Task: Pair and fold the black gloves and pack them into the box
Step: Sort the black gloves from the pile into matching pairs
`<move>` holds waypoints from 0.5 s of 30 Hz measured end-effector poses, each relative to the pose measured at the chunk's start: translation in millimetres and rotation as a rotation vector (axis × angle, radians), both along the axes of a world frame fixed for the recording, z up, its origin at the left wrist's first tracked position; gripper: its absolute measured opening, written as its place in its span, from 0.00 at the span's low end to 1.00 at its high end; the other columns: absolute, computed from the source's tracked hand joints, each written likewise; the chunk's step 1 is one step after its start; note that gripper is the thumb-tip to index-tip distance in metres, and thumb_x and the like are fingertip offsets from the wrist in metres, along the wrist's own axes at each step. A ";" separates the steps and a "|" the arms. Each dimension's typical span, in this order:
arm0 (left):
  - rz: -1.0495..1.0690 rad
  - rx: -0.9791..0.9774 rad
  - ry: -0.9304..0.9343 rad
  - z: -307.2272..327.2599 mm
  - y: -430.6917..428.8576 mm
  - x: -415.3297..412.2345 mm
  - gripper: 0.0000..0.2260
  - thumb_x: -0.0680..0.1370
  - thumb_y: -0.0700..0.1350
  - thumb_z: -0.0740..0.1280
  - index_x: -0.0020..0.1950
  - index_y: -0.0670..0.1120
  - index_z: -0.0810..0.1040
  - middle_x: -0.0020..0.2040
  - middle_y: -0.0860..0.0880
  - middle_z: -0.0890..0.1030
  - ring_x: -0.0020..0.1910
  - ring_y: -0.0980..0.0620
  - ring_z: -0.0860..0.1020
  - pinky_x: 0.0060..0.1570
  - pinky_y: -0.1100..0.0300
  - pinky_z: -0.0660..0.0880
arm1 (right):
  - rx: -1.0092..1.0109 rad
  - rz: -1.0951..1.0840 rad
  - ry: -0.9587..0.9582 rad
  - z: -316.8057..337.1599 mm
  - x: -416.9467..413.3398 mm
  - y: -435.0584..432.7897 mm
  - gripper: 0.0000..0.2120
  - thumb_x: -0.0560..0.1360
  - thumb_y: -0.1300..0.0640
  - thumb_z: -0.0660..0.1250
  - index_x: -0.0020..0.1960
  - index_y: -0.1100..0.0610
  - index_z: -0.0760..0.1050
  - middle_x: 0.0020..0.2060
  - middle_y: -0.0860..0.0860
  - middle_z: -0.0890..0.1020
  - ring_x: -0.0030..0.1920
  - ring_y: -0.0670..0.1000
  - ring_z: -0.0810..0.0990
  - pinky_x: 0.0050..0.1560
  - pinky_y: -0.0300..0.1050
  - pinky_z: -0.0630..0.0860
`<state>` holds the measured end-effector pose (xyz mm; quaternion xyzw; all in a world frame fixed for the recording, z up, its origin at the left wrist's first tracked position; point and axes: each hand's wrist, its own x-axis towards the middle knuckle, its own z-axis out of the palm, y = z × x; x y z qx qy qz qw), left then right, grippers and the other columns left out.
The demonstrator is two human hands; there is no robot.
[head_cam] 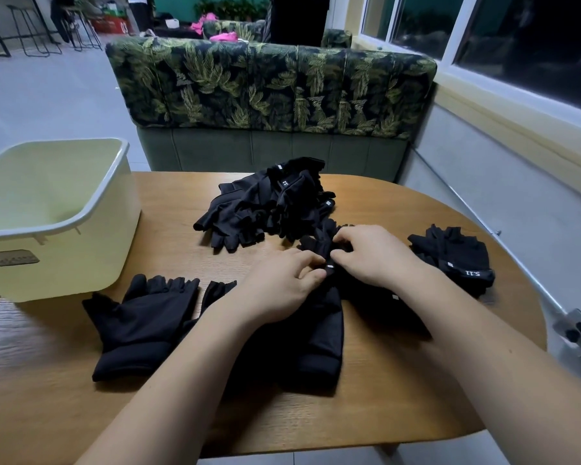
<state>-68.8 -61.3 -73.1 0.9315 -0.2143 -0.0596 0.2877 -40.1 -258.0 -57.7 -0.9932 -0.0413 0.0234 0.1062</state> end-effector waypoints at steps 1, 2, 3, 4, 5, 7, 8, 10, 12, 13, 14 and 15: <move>0.017 -0.015 -0.009 3.1 3.9 -1.1 0.16 0.86 0.52 0.63 0.74 0.52 0.78 0.67 0.51 0.80 0.69 0.51 0.74 0.67 0.59 0.67 | 0.034 -0.020 -0.045 2.4 3.5 2.5 0.14 0.81 0.47 0.64 0.62 0.49 0.81 0.56 0.49 0.84 0.58 0.55 0.81 0.56 0.53 0.81; 0.033 -0.034 -0.024 5.3 8.4 -2.0 0.16 0.86 0.52 0.63 0.72 0.52 0.79 0.67 0.51 0.80 0.68 0.52 0.74 0.65 0.60 0.68 | 0.070 -0.040 -0.092 4.5 7.7 5.8 0.12 0.81 0.48 0.65 0.60 0.49 0.82 0.54 0.49 0.85 0.56 0.55 0.82 0.55 0.53 0.81; 0.051 -0.059 -0.036 6.3 13.5 -2.4 0.15 0.86 0.52 0.64 0.71 0.52 0.80 0.66 0.52 0.81 0.68 0.53 0.75 0.64 0.60 0.68 | 0.107 -0.056 -0.135 6.3 12.7 10.2 0.10 0.80 0.48 0.65 0.57 0.49 0.81 0.52 0.48 0.85 0.54 0.55 0.82 0.54 0.53 0.81; 0.070 -0.087 -0.044 7.4 18.7 -2.8 0.14 0.86 0.52 0.65 0.70 0.53 0.80 0.66 0.53 0.81 0.67 0.54 0.75 0.63 0.61 0.69 | 0.144 -0.068 -0.163 7.7 18.4 15.6 0.09 0.80 0.47 0.66 0.55 0.49 0.81 0.50 0.47 0.85 0.53 0.54 0.82 0.53 0.53 0.82; 0.091 -0.114 -0.050 7.7 24.1 -3.3 0.14 0.85 0.51 0.65 0.70 0.53 0.81 0.66 0.55 0.81 0.67 0.55 0.76 0.63 0.61 0.69 | 0.181 -0.074 -0.175 8.7 24.6 21.9 0.08 0.79 0.47 0.66 0.53 0.49 0.81 0.49 0.46 0.84 0.52 0.54 0.82 0.53 0.52 0.82; 0.132 -0.156 -0.055 8.1 34.3 -3.6 0.13 0.85 0.51 0.65 0.69 0.53 0.81 0.64 0.56 0.81 0.65 0.57 0.76 0.66 0.60 0.70 | 0.250 -0.086 -0.169 10.2 37.4 34.7 0.10 0.80 0.43 0.66 0.52 0.49 0.81 0.48 0.46 0.84 0.52 0.53 0.82 0.54 0.52 0.81; 0.150 -0.176 -0.062 8.3 39.4 -3.3 0.13 0.85 0.50 0.65 0.68 0.54 0.82 0.63 0.56 0.81 0.64 0.57 0.77 0.66 0.58 0.71 | 0.282 -0.097 -0.166 11.0 43.5 41.5 0.13 0.80 0.40 0.67 0.51 0.49 0.81 0.48 0.46 0.84 0.51 0.53 0.82 0.54 0.52 0.81; 0.177 -0.219 -0.075 8.8 50.0 -3.1 0.12 0.85 0.49 0.66 0.67 0.54 0.82 0.62 0.57 0.82 0.62 0.58 0.78 0.64 0.59 0.73 | 0.342 -0.136 -0.186 12.2 54.1 54.8 0.18 0.78 0.34 0.66 0.48 0.49 0.81 0.46 0.46 0.84 0.49 0.52 0.82 0.52 0.51 0.81; 0.209 -0.252 -0.084 9.0 59.2 -2.7 0.10 0.85 0.49 0.66 0.65 0.54 0.82 0.61 0.58 0.83 0.60 0.60 0.78 0.62 0.62 0.73 | 0.367 -0.183 -0.219 13.6 63.3 66.8 0.23 0.77 0.30 0.65 0.46 0.50 0.80 0.42 0.46 0.83 0.47 0.52 0.81 0.49 0.51 0.81; 0.227 -0.264 -0.086 8.7 63.2 -2.4 0.10 0.85 0.49 0.66 0.64 0.55 0.83 0.60 0.58 0.83 0.60 0.60 0.79 0.61 0.62 0.73 | 0.372 -0.209 -0.225 14.3 67.9 72.2 0.25 0.77 0.29 0.64 0.45 0.51 0.79 0.40 0.47 0.82 0.45 0.53 0.81 0.47 0.51 0.81; 0.241 -0.273 -0.091 8.4 67.2 -2.2 0.10 0.85 0.49 0.66 0.64 0.55 0.83 0.59 0.59 0.83 0.60 0.60 0.79 0.60 0.64 0.73 | 0.370 -0.235 -0.218 15.4 72.5 77.4 0.28 0.77 0.28 0.62 0.44 0.53 0.79 0.39 0.49 0.82 0.44 0.54 0.81 0.45 0.51 0.80; 0.254 -0.280 -0.098 8.3 70.5 -2.5 0.09 0.85 0.48 0.66 0.63 0.54 0.83 0.59 0.59 0.83 0.59 0.60 0.79 0.58 0.68 0.72 | 0.363 -0.256 -0.205 16.3 77.1 81.9 0.30 0.77 0.27 0.61 0.42 0.54 0.77 0.39 0.49 0.81 0.43 0.55 0.81 0.42 0.51 0.78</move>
